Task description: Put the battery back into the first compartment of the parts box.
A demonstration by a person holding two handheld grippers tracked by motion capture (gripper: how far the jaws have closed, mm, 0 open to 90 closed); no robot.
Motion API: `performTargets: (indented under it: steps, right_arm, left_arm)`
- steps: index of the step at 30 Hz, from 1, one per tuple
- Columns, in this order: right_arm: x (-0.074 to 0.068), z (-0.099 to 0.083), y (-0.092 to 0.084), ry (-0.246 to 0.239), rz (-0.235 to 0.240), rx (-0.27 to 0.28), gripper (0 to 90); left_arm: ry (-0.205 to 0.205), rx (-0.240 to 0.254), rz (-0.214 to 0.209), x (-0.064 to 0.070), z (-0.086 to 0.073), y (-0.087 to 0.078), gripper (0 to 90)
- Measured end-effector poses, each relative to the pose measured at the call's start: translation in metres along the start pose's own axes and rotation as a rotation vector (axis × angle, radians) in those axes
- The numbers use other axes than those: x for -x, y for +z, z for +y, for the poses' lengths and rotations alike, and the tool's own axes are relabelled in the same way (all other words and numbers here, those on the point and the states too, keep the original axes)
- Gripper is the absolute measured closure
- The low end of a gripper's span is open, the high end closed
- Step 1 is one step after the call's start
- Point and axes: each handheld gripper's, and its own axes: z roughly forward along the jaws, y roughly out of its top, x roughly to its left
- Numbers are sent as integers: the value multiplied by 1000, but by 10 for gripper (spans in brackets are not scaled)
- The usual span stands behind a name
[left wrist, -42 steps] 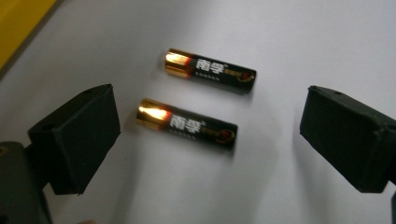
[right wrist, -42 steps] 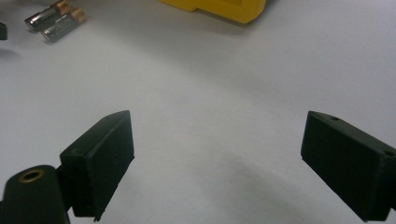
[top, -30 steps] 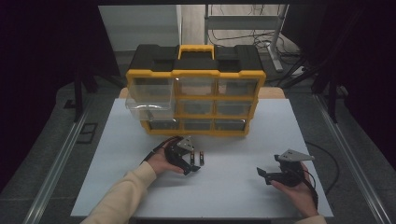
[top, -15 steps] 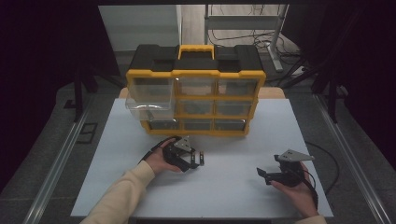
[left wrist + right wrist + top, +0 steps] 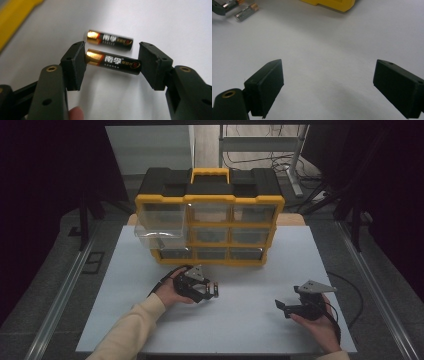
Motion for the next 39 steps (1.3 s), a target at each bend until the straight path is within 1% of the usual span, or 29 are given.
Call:
performTargets:
  steps: [3, 6, 9, 10, 12, 16, 18, 19, 22, 24, 27, 31, 34, 36, 39]
  right_arm:
    - [0, 0, 0, 0, 0, 1, 99]
    - [0, 0, 0, 0, -1, 1, 99]
    - [0, 0, -1, 0, -1, 2, 99]
    - [0, 0, -1, 1, -1, 2, 99]
    - [0, 0, 0, -1, -1, 1, 99]
    - [0, 0, 0, -1, -1, 2, 99]
    - [0, 0, -1, -2, -2, 2, 99]
    - [0, 0, -1, -1, -2, 2, 99]
    - [0, 0, 0, -1, -2, 1, 99]
    - [0, 0, 0, -2, -1, 2, 99]
    - [0, 0, 0, -4, -1, 3, 99]
    - [0, 0, 0, -4, -2, 3, 99]
    - [0, 0, 0, -3, -1, 2, 99]
    - [0, 0, 0, -3, -1, 2, 99]
    - [0, 0, -1, -4, -2, 3, 99]
  left_arm:
    - [8, 18, 7, 2, 2, -4, 413]
    - [-7, 49, 15, 6, 3, -7, 414]
    - [-5, 53, 26, 8, 3, -12, 413]
    - [-15, 65, 28, 9, 3, -13, 414]
    - [-15, 71, 30, 9, 2, -17, 414]
    - [-23, 108, 26, 14, 1, -24, 413]
    - [-17, 120, 29, 16, 1, -28, 413]
    - [-6, 122, 30, 17, 1, -30, 413]
    - [-28, 164, 26, 21, 0, -37, 414]
    - [-22, 171, 28, 22, 0, -40, 413]
    - [-37, 206, 30, 25, 0, -46, 413]
    - [-43, 257, 26, 28, 1, -55, 413]
    - [-42, 289, 30, 30, 1, -61, 413]
    - [-40, 309, 31, 32, 1, -65, 413]
    - [-50, 329, 38, 34, 0, -70, 413]
